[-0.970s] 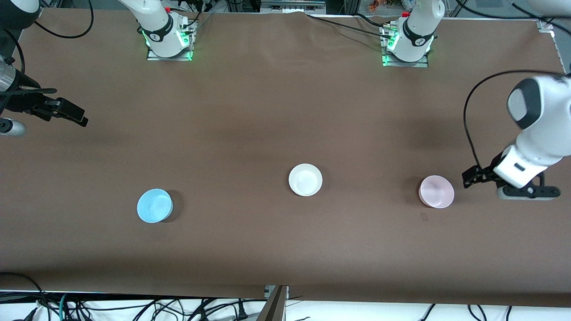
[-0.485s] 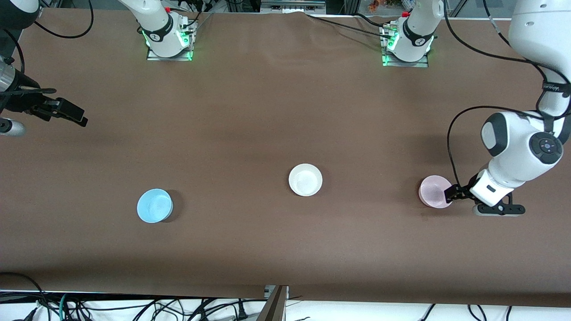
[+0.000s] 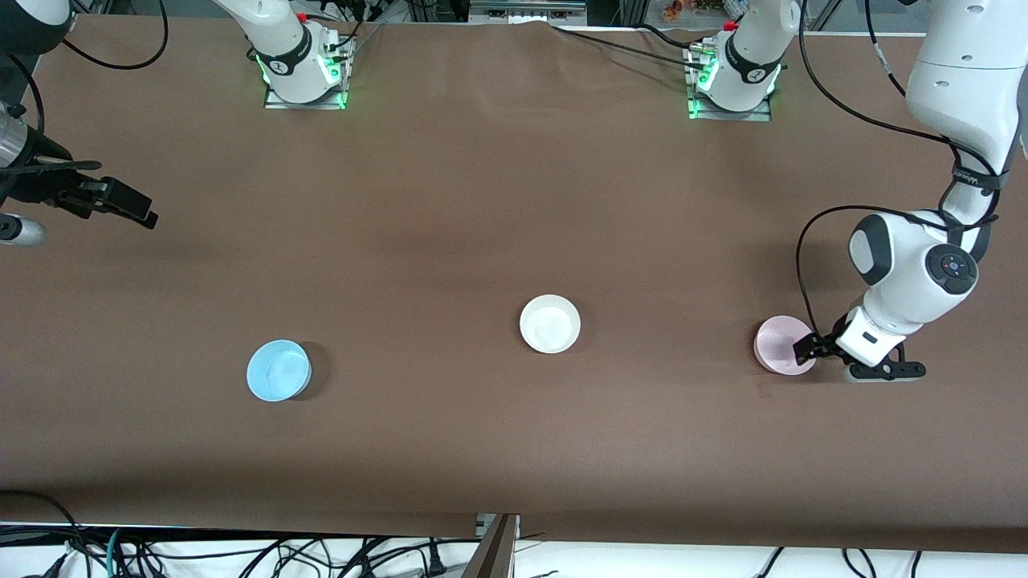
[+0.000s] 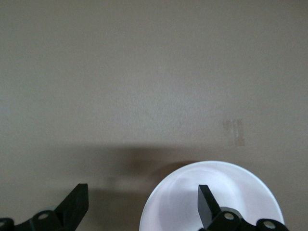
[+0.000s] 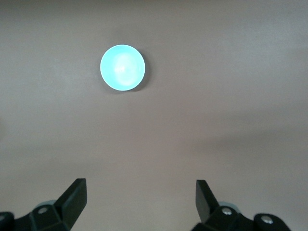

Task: Stack pink and blue bowls on white bowl
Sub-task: 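Grasp the pink bowl's rim with the left gripper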

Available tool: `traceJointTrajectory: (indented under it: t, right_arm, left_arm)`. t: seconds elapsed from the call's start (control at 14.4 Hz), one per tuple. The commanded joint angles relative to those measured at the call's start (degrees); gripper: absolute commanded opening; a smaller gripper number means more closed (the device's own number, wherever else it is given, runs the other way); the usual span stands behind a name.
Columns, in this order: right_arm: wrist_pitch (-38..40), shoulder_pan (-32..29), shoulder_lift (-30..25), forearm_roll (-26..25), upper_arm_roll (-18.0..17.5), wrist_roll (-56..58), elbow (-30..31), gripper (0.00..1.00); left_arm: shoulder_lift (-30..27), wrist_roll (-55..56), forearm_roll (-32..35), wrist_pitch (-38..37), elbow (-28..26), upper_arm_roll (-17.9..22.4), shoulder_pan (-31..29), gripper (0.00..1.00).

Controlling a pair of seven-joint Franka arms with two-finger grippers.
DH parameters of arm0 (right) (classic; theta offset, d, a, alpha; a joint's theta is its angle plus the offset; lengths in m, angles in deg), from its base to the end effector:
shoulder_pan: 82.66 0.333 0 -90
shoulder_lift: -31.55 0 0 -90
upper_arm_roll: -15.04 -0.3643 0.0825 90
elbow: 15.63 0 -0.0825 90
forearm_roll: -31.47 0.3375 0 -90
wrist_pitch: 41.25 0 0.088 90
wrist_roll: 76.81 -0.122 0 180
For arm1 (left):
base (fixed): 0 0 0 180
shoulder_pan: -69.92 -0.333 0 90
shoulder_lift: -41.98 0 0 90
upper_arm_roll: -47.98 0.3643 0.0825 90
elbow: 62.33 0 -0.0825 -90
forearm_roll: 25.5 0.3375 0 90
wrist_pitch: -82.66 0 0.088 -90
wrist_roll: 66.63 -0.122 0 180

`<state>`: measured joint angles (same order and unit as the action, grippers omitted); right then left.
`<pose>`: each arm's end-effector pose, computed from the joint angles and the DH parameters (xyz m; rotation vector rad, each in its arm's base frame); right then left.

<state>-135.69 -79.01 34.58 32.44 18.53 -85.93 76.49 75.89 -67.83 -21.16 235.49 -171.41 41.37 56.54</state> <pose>0.5316 0.0044 0.6213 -3.1192 0.2465 0.0209 0.6431 0.0830 0.2665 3.1183 0.0905 0.2784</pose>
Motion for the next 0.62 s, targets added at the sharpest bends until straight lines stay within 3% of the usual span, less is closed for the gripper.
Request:
traceJointTrajectory:
  t: [0.0,0.21,0.42,0.55]
  right_arm:
    - [0.92,-0.31,0.49,-0.09,-0.24,-0.20,-0.98,1.00]
    - [0.48,-0.40,0.49,-0.09,-0.24,-0.20,-1.15,1.00]
    - [0.57,-0.40,0.49,-0.09,-0.24,-0.46,-1.15,1.00]
    - [0.83,-0.40,0.49,-0.09,-0.24,-0.55,-1.15,1.00]
  left_arm:
    - [-1.56,0.06,-0.55,1.94,-3.76,-0.25,-0.16,1.00]
    - [-1.74,-0.21,-0.55,2.11,-5.00,-0.25,-0.16,0.98]
    - [-2.78,-0.38,-0.55,1.42,-5.18,-0.25,-0.16,0.65]
    - [-4.01,-0.21,-0.47,0.54,-5.18,-0.25,-0.24,0.48]
